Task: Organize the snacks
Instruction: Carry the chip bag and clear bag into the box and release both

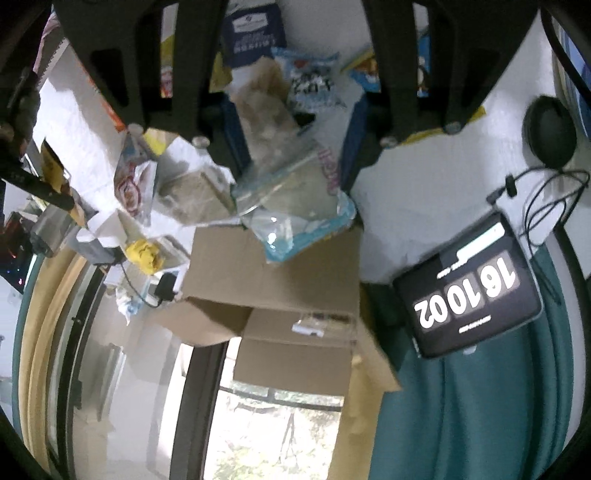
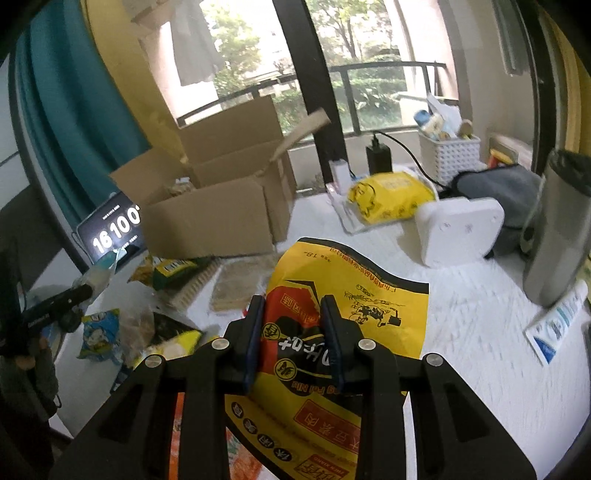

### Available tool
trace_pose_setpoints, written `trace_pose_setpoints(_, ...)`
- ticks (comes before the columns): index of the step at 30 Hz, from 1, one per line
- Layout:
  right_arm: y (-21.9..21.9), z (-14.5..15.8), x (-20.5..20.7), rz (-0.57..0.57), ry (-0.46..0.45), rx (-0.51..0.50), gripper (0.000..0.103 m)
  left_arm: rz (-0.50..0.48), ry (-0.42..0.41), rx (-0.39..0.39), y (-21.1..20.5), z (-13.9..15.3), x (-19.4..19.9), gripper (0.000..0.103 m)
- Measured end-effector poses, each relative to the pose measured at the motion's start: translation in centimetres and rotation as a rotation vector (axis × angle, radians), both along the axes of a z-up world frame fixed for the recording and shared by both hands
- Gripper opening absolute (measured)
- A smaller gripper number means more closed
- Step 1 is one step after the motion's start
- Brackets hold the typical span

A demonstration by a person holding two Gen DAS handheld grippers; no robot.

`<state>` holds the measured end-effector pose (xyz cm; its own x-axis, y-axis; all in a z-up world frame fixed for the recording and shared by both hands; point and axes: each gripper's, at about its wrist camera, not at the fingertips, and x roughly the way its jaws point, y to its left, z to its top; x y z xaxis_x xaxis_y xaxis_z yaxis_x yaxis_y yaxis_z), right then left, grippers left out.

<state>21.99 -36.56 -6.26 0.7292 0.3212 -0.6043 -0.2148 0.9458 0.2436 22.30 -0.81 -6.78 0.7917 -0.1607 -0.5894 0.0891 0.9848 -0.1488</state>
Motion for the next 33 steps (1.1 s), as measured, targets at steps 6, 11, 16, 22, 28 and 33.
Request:
trace_pose_setpoints(6, 1.1, 1.3, 1.6, 0.036, -0.032, 0.004, 0.033, -0.018, -0.043, 0.030, -0.7, 1.6, 1.3, 0.049)
trace_pose_setpoints(11, 2.4, 2.5, 3.4, 0.070, -0.065, 0.001, 0.033, -0.030, -0.077, 0.051, -1.0, 2.7, 2.8, 0.049)
trace_pose_setpoints(16, 3.5, 3.3, 4.9, 0.095, -0.083, -0.002, 0.033, -0.033, -0.091, 0.059, -0.9, 3.2, 4.4, 0.049)
trace_pose_setpoints(22, 4.9, 3.8, 6.7, 0.127, -0.095, -0.008, 0.033, -0.032, -0.112, 0.087, -0.6, 3.8, 6.5, 0.049)
trace_pose_setpoints(28, 6.7, 4.2, 8.9, 0.172, -0.106, -0.021, 0.033, -0.031, -0.131, 0.120, -0.3, 4.3, 9.2, 0.049)
trace_pose_setpoints(33, 8.3, 4.6, 10.7, 0.209, -0.121, -0.026, 0.033, -0.033, -0.141, 0.136, -0.3, 4.5, 11.2, 0.049)
